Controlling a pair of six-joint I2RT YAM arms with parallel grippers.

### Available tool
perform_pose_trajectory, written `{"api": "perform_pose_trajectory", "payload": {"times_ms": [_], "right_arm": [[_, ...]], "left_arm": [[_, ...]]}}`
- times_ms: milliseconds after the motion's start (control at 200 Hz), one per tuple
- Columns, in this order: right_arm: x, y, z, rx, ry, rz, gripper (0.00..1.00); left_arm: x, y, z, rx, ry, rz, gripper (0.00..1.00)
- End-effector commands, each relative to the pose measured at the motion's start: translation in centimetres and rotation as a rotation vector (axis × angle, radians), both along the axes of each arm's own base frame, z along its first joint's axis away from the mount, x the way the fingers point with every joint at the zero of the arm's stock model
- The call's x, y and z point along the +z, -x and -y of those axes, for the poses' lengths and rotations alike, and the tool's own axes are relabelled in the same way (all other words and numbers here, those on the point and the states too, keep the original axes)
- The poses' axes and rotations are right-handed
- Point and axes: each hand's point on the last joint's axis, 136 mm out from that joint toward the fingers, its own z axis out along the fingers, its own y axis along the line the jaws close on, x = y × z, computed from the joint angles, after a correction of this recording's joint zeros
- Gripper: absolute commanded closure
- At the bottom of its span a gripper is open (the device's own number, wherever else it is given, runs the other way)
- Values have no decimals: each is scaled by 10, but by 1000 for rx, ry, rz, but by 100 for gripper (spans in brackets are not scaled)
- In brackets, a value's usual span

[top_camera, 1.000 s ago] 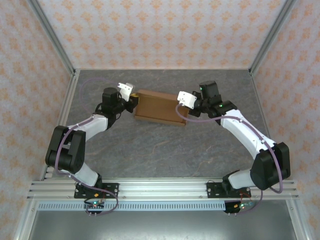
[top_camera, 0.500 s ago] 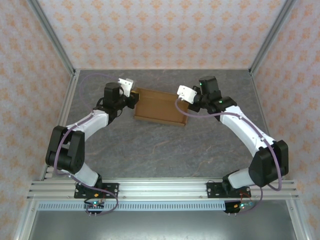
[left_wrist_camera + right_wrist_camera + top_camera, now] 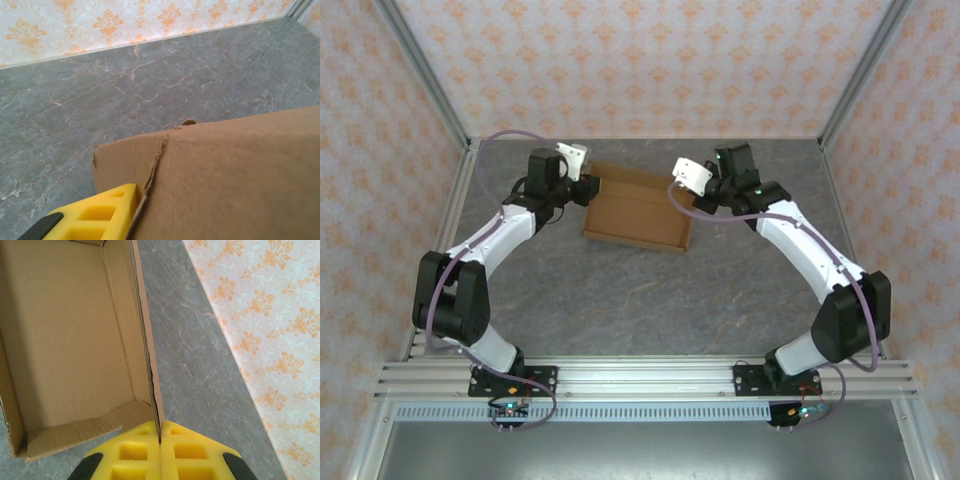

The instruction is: Fold the paper box

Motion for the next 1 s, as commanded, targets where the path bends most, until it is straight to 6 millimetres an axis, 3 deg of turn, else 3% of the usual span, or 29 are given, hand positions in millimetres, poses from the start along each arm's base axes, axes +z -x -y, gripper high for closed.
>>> {"api": "perform_pose_trajectory", "payload": {"times_ms": [0, 235, 490, 620, 711, 821, 996], "right_arm": [[-9, -2, -2, -33, -6, -62, 98], [-4, -12, -3, -71, -20, -75, 97], [1, -21, -5, -92, -22, -94, 94], [3, -25, -5, -118, -35, -95, 86], [13, -28, -3, -158, -74, -78, 74], [28, -29, 3, -219, -131, -55, 60], [52, -31, 18, -339, -223, -21, 48]], "left_arm": [[3, 5, 19, -57, 52, -55, 68], [-1, -2, 21, -27, 84, -135, 64], [0, -6, 16, 18, 75, -190, 68], [-7, -5, 13, 31, 60, -208, 84], [-11, -5, 9, 41, 28, -198, 92], [-16, -5, 3, 49, -4, -202, 95], [-16, -6, 2, 53, -9, -205, 96]]}}
